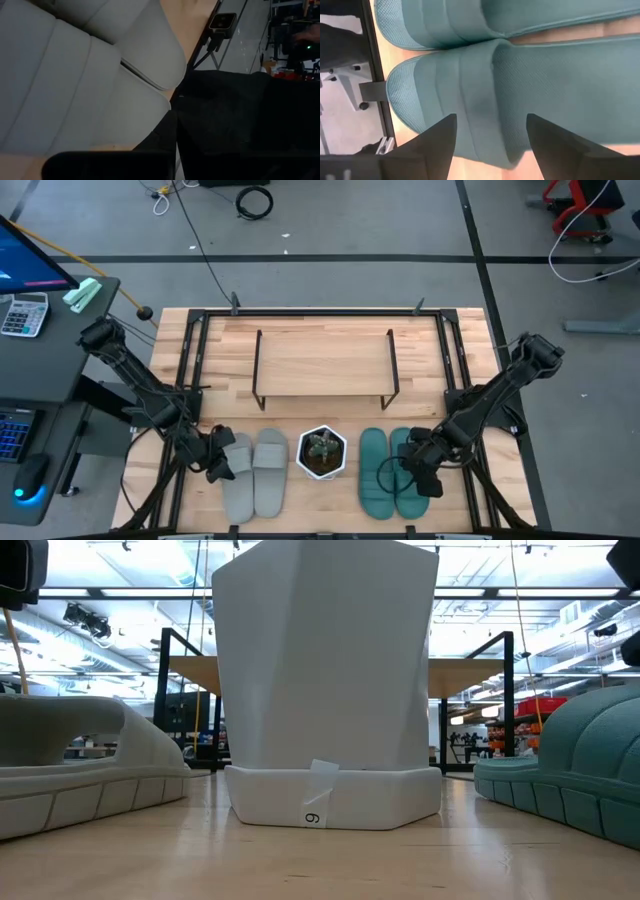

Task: Pick and place slides into the shelf
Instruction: Put the right green slide on the shelf

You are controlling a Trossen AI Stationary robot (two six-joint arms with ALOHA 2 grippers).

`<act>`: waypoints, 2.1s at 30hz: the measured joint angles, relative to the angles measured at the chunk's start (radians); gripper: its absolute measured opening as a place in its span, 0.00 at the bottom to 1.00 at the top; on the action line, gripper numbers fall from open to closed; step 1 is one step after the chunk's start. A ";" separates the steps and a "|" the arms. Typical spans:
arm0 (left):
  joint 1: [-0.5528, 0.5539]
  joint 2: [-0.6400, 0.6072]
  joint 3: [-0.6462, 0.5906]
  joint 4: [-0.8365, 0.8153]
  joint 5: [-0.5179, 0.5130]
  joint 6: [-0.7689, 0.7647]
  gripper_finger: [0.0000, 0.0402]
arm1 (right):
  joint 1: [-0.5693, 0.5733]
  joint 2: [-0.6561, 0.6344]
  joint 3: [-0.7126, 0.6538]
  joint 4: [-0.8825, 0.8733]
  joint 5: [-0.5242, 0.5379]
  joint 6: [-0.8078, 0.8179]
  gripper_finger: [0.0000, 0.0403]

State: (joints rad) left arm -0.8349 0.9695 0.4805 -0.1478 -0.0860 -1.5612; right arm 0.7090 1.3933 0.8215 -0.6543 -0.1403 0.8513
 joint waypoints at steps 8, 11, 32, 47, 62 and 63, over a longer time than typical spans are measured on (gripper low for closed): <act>0.000 0.000 0.000 0.000 0.000 -0.005 0.06 | 0.000 0.058 0.000 0.061 -0.046 -0.022 0.58; 0.000 0.000 0.000 0.000 0.000 -0.006 0.04 | 0.000 0.076 0.000 0.072 -0.052 -0.026 0.57; 0.000 0.000 0.000 0.000 0.000 -0.006 0.04 | 0.000 0.085 0.000 0.085 -0.098 -0.002 0.04; 0.000 0.000 0.000 -0.001 0.000 -0.004 0.06 | 0.002 -0.083 0.000 -0.029 -0.166 0.077 0.03; 0.000 0.000 0.000 0.000 0.000 0.000 0.05 | 0.001 -0.335 0.019 -0.051 -0.310 0.160 0.03; 0.000 0.000 0.000 0.000 0.000 0.000 0.06 | 0.001 -0.347 0.026 -0.050 -0.314 0.169 0.03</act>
State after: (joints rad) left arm -0.8345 0.9691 0.4805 -0.1478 -0.0856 -1.5612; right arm 0.7097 1.0463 0.8471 -0.7040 -0.4542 1.0202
